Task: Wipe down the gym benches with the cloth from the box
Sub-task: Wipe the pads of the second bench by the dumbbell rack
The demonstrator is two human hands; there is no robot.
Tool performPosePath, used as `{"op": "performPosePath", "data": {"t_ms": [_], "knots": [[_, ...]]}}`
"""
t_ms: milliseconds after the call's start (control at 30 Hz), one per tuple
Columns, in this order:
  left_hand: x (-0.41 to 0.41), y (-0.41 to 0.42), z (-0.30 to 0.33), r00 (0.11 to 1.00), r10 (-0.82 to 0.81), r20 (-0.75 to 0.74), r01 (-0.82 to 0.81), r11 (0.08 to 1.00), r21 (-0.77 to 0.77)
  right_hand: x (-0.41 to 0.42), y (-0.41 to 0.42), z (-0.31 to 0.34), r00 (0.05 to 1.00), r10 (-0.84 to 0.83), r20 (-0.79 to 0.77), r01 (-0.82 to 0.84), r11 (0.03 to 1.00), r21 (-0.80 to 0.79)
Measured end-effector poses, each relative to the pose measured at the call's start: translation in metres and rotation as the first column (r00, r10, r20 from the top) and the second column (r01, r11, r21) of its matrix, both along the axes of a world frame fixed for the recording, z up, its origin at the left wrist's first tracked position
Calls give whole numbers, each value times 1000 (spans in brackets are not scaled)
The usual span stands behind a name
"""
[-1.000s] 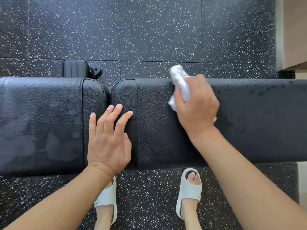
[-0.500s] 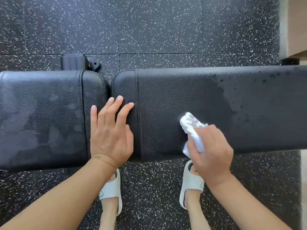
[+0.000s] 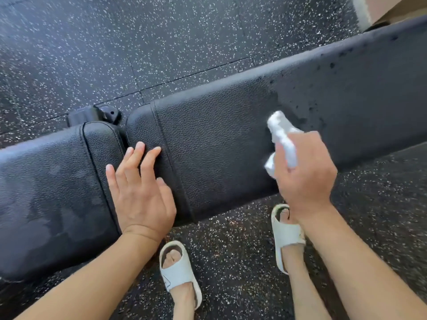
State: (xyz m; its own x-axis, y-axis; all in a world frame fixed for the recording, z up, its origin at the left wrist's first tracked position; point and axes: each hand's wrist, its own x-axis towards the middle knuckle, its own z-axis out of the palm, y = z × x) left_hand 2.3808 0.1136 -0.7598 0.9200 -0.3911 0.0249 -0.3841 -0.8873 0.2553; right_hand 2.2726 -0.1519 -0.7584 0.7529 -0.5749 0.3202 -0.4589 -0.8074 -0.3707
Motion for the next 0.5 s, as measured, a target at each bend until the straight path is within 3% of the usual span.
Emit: {"op": "performPosePath", "data": {"t_ms": [100, 333, 433, 500], "knots": [[-1, 0, 0, 1000, 0, -7, 0, 1000, 0, 6, -4, 3, 986, -167, -13, 168, 986, 24], [0, 0, 3, 1000, -1, -19, 1, 1000, 10, 33, 169, 3, 977, 212, 6, -210, 967, 144], [1, 2, 1, 1000, -8, -3, 8, 1000, -2, 31, 148, 3, 927, 374, 1, -373, 924, 78], [0, 3, -1, 1000, -14, 7, 14, 1000, -12, 27, 103, 5, 922, 387, -25, -388, 922, -18]]}}
